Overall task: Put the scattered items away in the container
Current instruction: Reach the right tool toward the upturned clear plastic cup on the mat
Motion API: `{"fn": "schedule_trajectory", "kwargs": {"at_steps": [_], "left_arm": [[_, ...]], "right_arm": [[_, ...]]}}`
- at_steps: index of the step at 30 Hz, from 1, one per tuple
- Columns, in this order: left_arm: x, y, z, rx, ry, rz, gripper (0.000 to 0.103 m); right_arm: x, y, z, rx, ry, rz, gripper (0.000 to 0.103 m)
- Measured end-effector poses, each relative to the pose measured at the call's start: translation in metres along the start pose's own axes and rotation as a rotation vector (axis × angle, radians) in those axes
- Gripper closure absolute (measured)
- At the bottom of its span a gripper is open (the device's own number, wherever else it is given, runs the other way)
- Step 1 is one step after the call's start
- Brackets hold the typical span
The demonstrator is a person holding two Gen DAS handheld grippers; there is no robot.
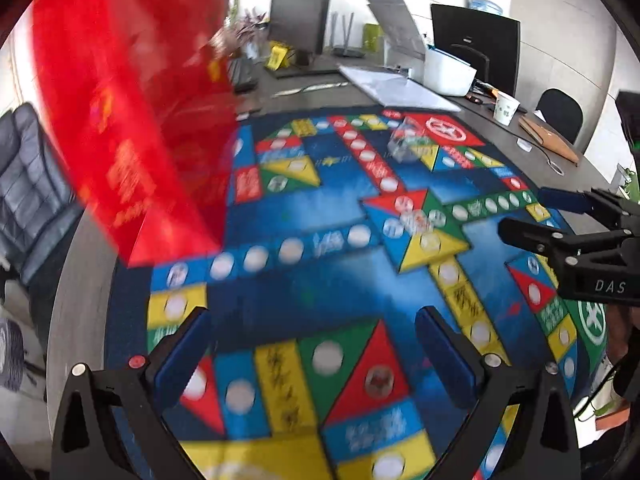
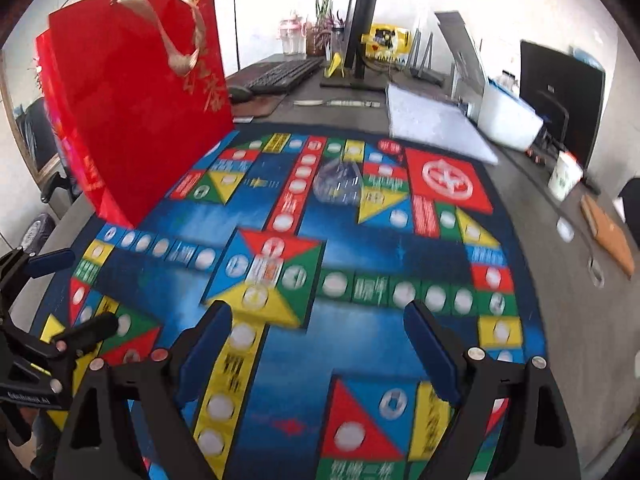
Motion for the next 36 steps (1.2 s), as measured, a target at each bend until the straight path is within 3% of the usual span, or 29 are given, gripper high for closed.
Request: {"fn": "schedule_trajectory", "kwargs": {"at_steps": [6,13,22,36], "left_arm": [[-0.038,-0.037,0.009,-0.003,0.010,0.000,0.000],[-0.075,-0.042,0.009,0.046,0.002,-0.029,0.000],[-0.089,-0.030,0.016,0.052,0.024,-0.053,0.000],[-0.092,-0.029,0.019,0.023,-0.010,-0.062,0.000]], "right_arm": [[-0.025,-0.052,0.016,0.004,0.004,0.010,0.012],[-0.080,-0.093,0.032,0.016,0.044,-0.033,0.012],[-0.132,-0.095,0.038,-0.003,0.051,-0.113,0.012],[-0.156,-0.087,0.041,-0.022,0.055,-0.156,0.012]]}}
Point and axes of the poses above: each gripper's, at about its wrist camera, not at the fingertips, and x roughly against the way its jaws point, z to its right, y to its underside, the point moved 9 cm from there along -x, roughly the way its jaws point, and after that the axes turned 9 degrees about -y, right-handed, at the moved point
